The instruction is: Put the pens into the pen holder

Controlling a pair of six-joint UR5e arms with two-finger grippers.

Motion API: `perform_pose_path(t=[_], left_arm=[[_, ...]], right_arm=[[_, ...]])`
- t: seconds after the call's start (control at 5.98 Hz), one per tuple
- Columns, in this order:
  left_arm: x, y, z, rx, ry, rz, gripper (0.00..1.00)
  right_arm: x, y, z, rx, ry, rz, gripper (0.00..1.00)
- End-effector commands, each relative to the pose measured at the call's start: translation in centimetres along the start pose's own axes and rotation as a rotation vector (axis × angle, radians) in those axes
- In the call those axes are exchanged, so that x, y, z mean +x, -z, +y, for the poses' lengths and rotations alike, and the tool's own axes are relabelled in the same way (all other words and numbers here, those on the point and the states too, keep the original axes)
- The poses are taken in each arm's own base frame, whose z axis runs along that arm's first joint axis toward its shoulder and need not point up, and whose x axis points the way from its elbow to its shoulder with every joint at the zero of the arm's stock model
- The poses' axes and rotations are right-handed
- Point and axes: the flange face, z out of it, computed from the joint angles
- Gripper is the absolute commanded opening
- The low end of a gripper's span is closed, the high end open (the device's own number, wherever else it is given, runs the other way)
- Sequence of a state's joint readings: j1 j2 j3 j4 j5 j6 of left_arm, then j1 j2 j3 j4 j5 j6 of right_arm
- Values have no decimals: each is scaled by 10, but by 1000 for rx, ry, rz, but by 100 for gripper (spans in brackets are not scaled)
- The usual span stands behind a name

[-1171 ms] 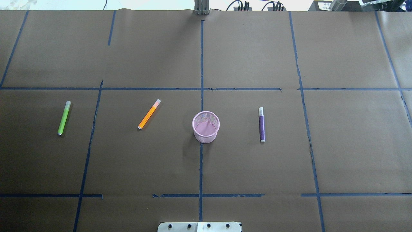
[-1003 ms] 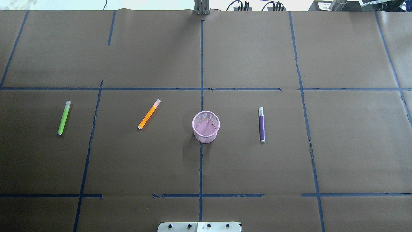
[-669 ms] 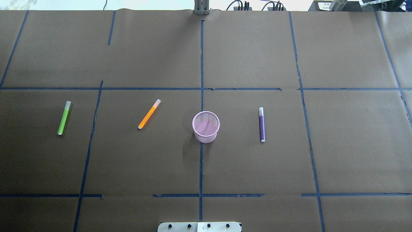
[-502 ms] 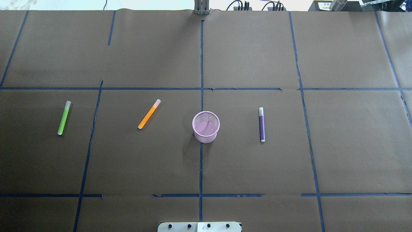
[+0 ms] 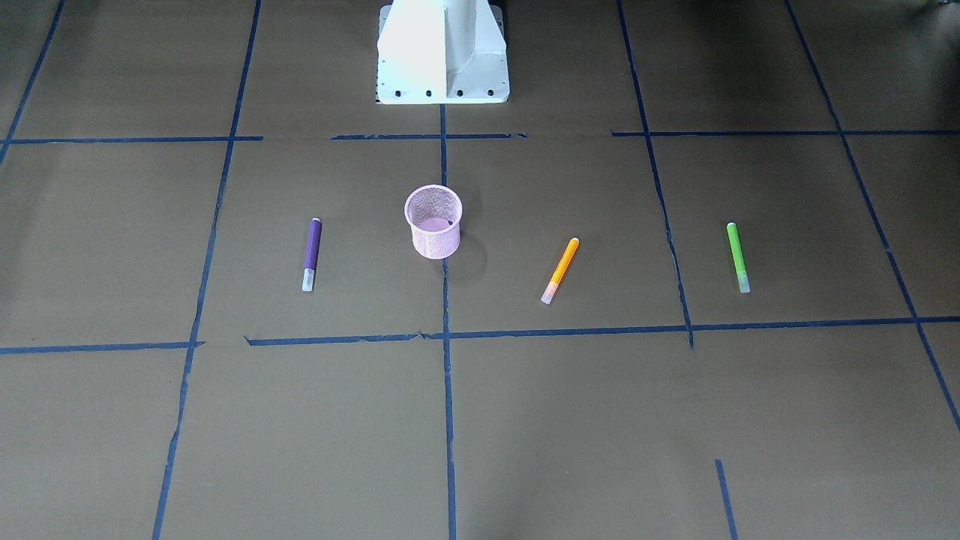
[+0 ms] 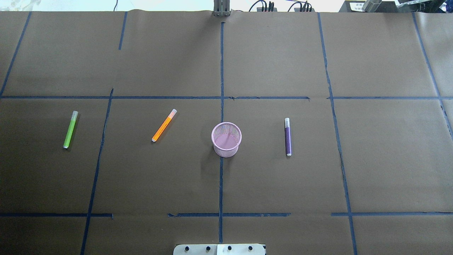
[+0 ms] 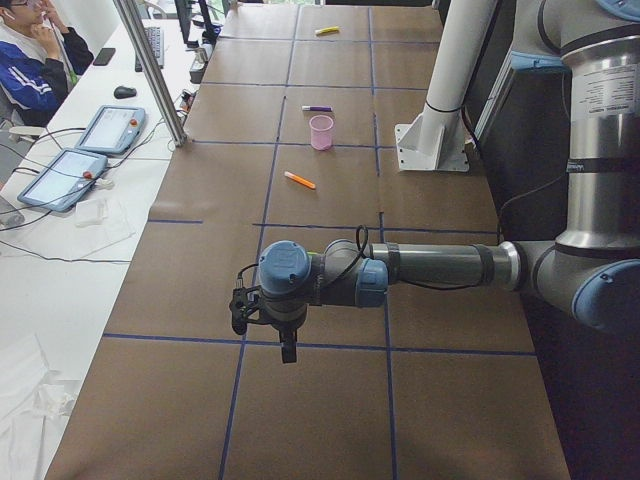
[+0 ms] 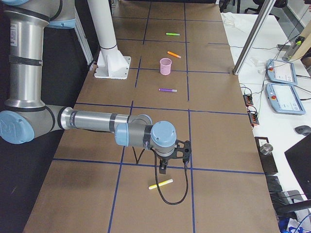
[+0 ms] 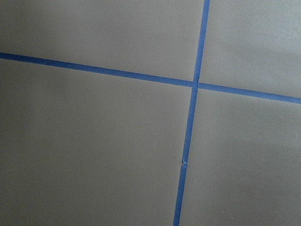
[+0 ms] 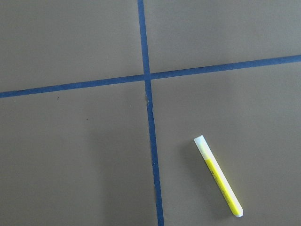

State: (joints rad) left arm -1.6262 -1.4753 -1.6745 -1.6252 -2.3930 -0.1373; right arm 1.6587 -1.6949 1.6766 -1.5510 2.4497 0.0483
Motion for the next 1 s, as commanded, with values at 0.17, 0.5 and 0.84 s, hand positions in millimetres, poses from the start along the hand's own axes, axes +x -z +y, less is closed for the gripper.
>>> perform_pose_path(t=[0.17, 0.5, 0.84], left_arm=[[88, -7, -7, -14, -182, 8, 100], [208, -45, -24, -79, -267, 39, 100], [262, -70, -30, -9, -405, -14, 100]], right_arm=[[-11, 3, -8, 4, 26, 0, 100], [-40, 18, -40, 38, 78, -9, 100], [-48, 13, -43, 28, 103, -5, 100]])
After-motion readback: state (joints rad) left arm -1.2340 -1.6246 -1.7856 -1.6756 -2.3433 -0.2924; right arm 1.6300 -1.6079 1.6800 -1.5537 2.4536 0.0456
